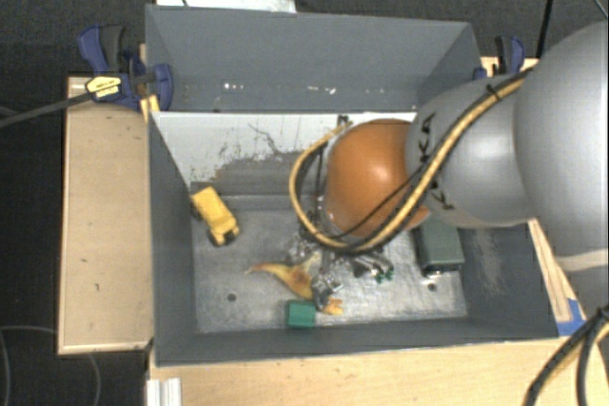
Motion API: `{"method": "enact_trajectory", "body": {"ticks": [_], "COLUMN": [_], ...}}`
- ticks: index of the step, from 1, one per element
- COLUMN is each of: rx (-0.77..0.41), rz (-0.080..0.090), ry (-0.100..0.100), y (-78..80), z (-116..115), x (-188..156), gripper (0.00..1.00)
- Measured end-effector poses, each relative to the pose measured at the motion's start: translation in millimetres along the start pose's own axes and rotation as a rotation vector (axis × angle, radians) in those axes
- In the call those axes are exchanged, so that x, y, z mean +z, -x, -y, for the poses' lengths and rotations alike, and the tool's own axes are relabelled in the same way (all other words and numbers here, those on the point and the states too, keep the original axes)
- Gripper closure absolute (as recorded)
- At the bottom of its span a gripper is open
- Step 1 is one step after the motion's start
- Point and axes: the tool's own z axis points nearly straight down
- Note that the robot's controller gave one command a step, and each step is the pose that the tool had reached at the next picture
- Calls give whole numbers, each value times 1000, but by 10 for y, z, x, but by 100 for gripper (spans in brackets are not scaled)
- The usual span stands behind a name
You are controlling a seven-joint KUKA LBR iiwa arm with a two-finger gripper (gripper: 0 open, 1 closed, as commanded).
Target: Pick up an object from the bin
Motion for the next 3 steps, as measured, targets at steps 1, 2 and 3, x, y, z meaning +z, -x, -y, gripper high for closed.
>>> {"method": "enact_trajectory", "body": {"ticks": [1,2,3], "rx": [47,48,-12], "rz": [10,10,5], "ry": [4,4,5], "y": [-70,-70,-114], "z": [113,112,91], "x": [-1180,-1179,-1692], "gripper": [100,100,100]}}
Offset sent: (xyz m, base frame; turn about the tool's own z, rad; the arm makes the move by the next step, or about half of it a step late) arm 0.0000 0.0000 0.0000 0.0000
